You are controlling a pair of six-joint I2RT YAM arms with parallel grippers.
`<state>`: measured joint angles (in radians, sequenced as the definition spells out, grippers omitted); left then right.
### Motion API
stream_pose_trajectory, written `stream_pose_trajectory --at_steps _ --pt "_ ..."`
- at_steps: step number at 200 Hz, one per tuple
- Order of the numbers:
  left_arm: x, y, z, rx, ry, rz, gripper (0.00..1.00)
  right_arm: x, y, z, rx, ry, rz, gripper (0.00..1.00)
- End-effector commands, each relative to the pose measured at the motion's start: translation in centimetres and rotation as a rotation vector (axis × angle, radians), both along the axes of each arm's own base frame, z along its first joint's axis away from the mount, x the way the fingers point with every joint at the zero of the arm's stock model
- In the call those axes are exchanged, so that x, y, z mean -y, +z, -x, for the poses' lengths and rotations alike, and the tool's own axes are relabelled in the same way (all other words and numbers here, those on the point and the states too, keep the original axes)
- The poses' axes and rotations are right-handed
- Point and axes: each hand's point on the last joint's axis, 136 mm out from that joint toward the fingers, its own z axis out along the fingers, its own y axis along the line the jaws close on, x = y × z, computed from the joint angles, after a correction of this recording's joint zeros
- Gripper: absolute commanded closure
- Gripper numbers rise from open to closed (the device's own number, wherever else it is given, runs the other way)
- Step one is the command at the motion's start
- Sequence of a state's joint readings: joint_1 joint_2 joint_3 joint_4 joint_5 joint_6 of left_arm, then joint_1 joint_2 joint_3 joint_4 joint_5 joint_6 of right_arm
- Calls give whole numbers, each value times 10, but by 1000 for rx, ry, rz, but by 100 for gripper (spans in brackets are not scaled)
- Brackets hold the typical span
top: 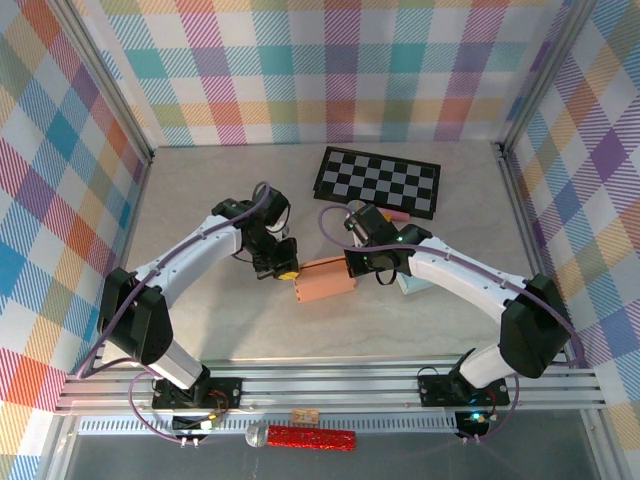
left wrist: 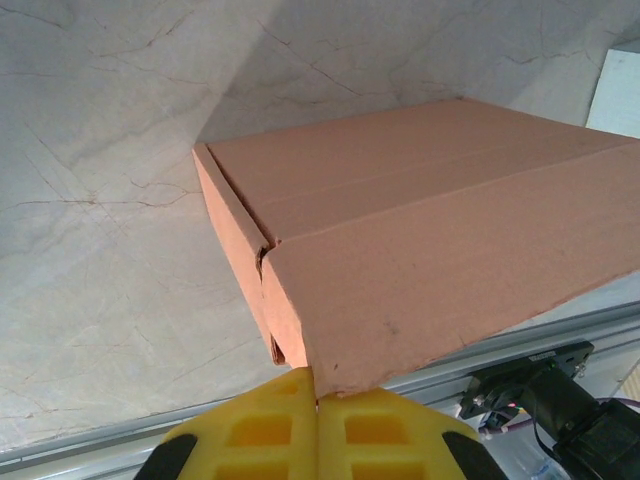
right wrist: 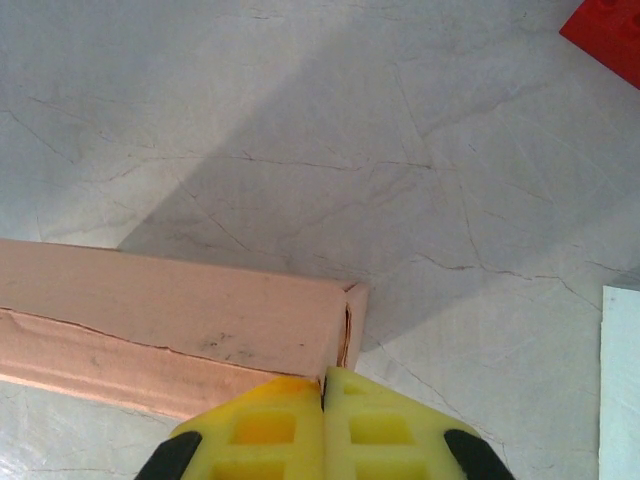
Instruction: Fold the paper box
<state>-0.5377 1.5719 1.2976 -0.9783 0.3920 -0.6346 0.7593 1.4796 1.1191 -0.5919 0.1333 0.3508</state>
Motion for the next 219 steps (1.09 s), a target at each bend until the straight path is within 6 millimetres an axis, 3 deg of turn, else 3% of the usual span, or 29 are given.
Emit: stream_pose_trajectory --at_steps 1,219 --pt "10 9 -4 -15 -15 61 100 -11 1 5 -34 50 -27 100" --pt "19 15 -6 -66 15 167 100 -10 0 5 -52 62 -45 100"
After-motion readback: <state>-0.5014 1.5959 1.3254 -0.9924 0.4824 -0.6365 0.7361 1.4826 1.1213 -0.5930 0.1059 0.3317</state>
